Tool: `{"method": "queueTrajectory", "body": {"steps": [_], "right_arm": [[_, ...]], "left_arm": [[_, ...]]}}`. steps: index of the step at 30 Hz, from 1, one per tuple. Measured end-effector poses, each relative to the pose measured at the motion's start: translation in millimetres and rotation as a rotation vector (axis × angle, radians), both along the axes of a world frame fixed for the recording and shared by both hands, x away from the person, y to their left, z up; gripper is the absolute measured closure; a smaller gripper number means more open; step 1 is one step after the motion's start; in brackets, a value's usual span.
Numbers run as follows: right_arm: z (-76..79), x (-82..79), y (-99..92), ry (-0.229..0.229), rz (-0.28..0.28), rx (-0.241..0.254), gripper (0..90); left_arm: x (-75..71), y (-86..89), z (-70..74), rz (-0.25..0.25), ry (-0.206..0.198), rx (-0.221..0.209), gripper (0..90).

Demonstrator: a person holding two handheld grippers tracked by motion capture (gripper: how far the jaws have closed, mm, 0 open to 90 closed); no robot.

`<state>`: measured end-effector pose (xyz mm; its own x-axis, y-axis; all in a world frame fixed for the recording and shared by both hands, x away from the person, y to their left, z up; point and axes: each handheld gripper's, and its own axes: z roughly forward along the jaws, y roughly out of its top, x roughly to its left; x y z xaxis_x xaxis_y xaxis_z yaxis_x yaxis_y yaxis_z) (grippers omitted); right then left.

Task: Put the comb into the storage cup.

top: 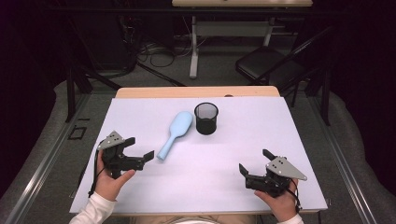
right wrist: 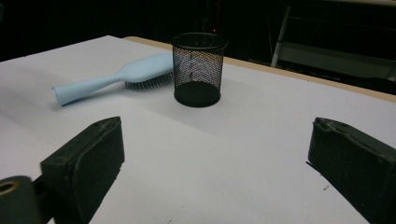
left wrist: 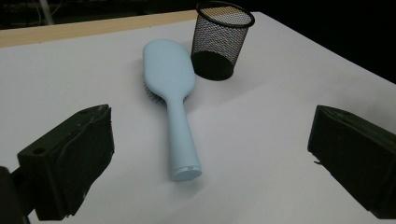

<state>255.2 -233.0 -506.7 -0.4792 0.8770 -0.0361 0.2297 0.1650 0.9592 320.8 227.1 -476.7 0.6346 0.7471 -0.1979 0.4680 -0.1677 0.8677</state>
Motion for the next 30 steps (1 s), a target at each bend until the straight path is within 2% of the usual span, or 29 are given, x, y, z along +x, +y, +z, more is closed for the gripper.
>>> {"method": "queueTrajectory", "body": {"steps": [5,10,18,30], "right_arm": [[-0.5,0.7,0.9,0.006,0.011,-0.010,0.0],[-1.2,1.0,1.2,0.011,0.009,-0.021,0.0],[-3.0,2.8,-0.2,0.034,-0.001,-0.033,0.0],[-5.1,3.5,-1.2,0.046,-0.003,-0.031,0.0]], "left_arm": [[4.9,-2.9,5.6,-0.014,0.005,0.008,0.5],[9.8,-7.8,10.2,-0.029,0.016,0.043,0.5],[14.5,-12.5,14.5,-0.036,0.021,0.054,0.4],[22.3,-23.5,26.7,-0.050,0.036,0.130,0.4]]}}
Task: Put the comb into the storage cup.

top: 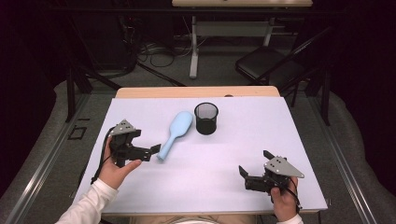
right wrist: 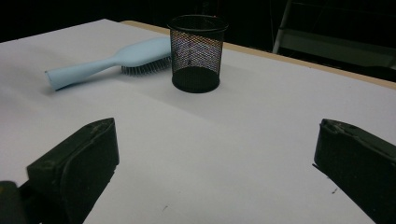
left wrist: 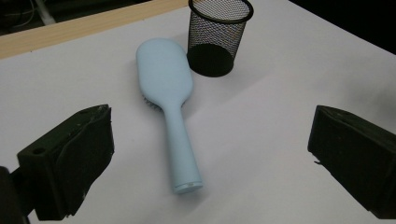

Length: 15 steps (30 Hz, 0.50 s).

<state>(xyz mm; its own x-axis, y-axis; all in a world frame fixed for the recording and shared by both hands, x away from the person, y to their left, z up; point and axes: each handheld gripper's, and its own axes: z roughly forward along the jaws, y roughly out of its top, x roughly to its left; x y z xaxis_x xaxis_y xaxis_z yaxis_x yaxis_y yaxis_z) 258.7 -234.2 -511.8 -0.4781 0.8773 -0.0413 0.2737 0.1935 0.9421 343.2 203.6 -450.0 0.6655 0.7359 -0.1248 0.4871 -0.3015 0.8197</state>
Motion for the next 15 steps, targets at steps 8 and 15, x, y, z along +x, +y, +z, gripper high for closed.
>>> {"method": "queueTrajectory", "body": {"steps": [8,15], "right_arm": [[-3.2,2.6,-2.1,0.042,-0.013,0.024,0.0],[-2.9,2.5,-3.0,0.041,-0.010,0.030,0.0]], "left_arm": [[6.2,-7.8,7.8,-0.013,0.010,0.011,0.4],[14.7,-14.3,10.3,-0.010,0.038,0.035,0.4]]}}
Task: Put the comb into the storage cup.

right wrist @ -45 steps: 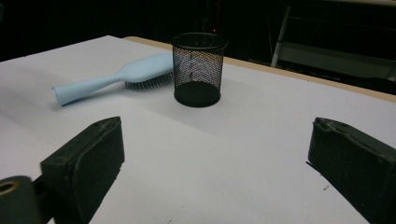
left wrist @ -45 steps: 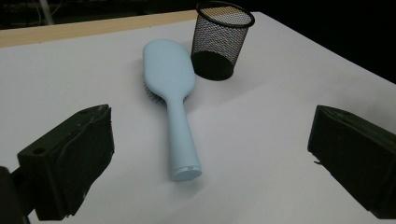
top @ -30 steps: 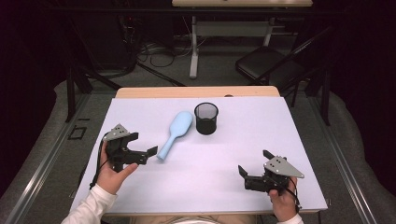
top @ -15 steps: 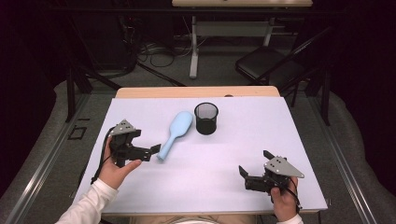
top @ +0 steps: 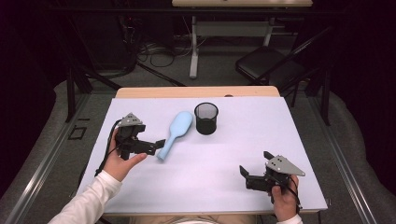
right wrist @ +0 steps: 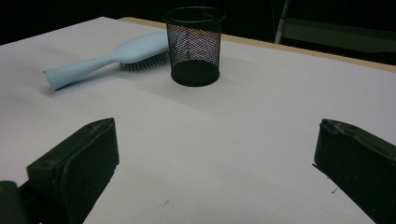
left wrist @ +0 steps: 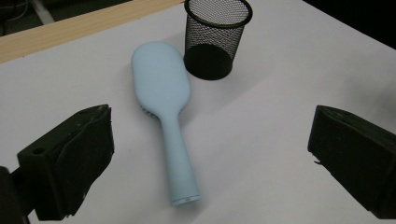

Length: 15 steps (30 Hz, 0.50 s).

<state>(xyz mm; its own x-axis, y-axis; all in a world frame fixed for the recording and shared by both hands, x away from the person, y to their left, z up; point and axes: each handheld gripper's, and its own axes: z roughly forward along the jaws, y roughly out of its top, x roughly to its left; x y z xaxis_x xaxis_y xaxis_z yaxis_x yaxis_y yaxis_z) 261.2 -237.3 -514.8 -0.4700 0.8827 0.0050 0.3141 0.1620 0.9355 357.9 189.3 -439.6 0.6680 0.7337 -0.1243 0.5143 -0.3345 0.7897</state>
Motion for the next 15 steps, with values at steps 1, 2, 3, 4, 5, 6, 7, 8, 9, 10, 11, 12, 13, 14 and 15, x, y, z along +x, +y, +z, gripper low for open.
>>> {"method": "queueTrajectory", "body": {"steps": [1,2,3,4,5,6,7,8,9,10,11,12,13,14,15], "right_arm": [[0.0,0.0,0.0,0.000,0.000,0.000,0.0],[-0.1,0.2,-0.1,0.000,-0.001,-0.002,0.0],[-0.2,0.2,-0.1,0.001,-0.001,-0.001,0.0],[-0.3,0.3,-0.3,0.001,-0.001,0.002,0.0],[-0.2,0.2,-0.5,0.004,-0.002,0.003,0.0],[-0.1,0.2,-0.7,0.004,-0.002,0.005,0.0],[-0.1,0.5,-1.1,0.003,0.000,0.004,0.0],[-0.1,0.5,-1.1,0.003,0.000,0.004,0.0],[-0.2,0.7,-1.4,0.002,-0.001,0.004,0.0],[-0.2,0.6,-1.4,0.005,-0.003,0.007,0.0],[-0.4,0.7,-1.6,0.005,-0.004,0.010,0.0],[-0.4,0.7,-1.6,0.005,-0.004,0.010,0.0],[-0.4,0.9,-2.1,0.003,-0.005,0.006,0.0],[-0.4,1.1,-2.6,0.004,-0.005,0.010,0.0],[-0.5,1.2,-2.6,0.003,-0.007,0.012,0.0]], "left_arm": [[1.5,-0.8,0.2,0.000,0.004,0.005,0.4],[2.8,-1.7,0.5,0.000,0.011,0.008,0.4],[4.1,-2.4,0.7,0.004,0.013,0.012,0.4],[5.3,-2.9,0.9,0.004,0.019,0.013,0.4],[6.5,-3.6,0.7,0.006,0.023,0.016,0.4],[7.7,-4.4,0.4,0.008,0.028,0.018,0.4],[9.1,-4.9,0.1,0.005,0.029,0.025,0.4],[10.0,-6.1,-0.5,0.009,0.036,0.023,0.4],[11.2,-6.8,-1.0,0.013,0.039,0.028,0.4],[12.6,-7.5,-1.5,0.013,0.042,0.032,0.4],[13.7,-8.3,-1.8,0.015,0.047,0.035,0.4],[14.6,-9.2,-2.2,0.018,0.052,0.036,0.4],[16.0,-9.8,-2.2,0.015,0.053,0.042,0.4],[17.1,-10.3,-2.2,0.015,0.055,0.050,0.4],[18.0,-11.3,-2.4,0.020,0.060,0.049,0.4]]}}
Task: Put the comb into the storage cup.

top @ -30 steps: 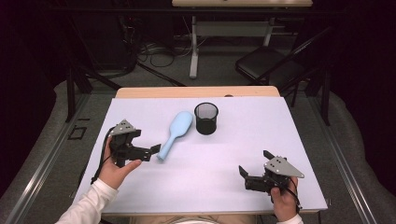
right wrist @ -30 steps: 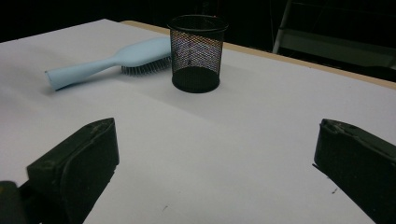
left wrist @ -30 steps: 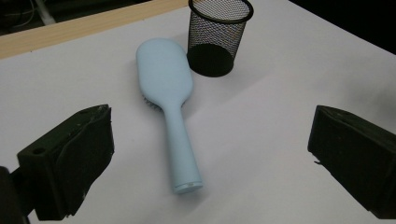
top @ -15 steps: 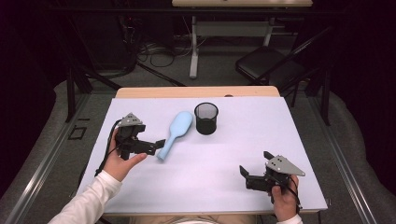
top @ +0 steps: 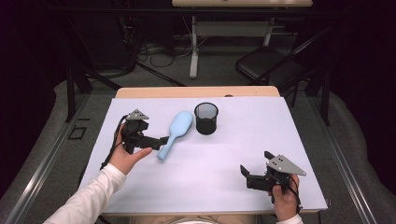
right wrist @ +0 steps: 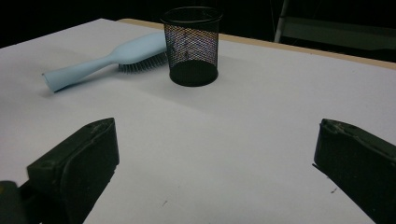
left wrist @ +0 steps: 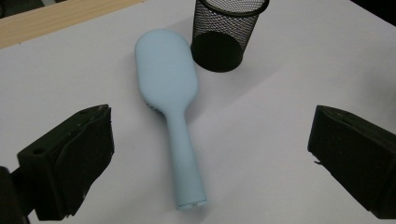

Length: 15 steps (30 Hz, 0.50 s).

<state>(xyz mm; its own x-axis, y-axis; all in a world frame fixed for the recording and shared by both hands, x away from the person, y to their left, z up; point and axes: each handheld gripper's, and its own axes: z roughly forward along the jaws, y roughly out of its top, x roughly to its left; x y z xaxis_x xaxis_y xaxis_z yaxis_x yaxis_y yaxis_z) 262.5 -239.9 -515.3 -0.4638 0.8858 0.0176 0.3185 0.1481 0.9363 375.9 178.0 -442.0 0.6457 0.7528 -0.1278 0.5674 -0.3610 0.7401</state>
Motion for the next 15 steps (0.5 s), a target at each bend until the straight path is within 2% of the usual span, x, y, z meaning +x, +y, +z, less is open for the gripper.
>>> {"method": "queueTrajectory", "body": {"steps": [8,15], "right_arm": [[-0.1,0.2,-0.1,0.001,0.001,0.000,0.0],[-0.4,0.5,-0.4,0.006,0.002,0.001,0.0]], "left_arm": [[5.7,-5.6,1.0,0.021,0.030,0.007,0.4],[11.2,-10.7,1.4,0.019,0.041,0.034,0.4]]}}
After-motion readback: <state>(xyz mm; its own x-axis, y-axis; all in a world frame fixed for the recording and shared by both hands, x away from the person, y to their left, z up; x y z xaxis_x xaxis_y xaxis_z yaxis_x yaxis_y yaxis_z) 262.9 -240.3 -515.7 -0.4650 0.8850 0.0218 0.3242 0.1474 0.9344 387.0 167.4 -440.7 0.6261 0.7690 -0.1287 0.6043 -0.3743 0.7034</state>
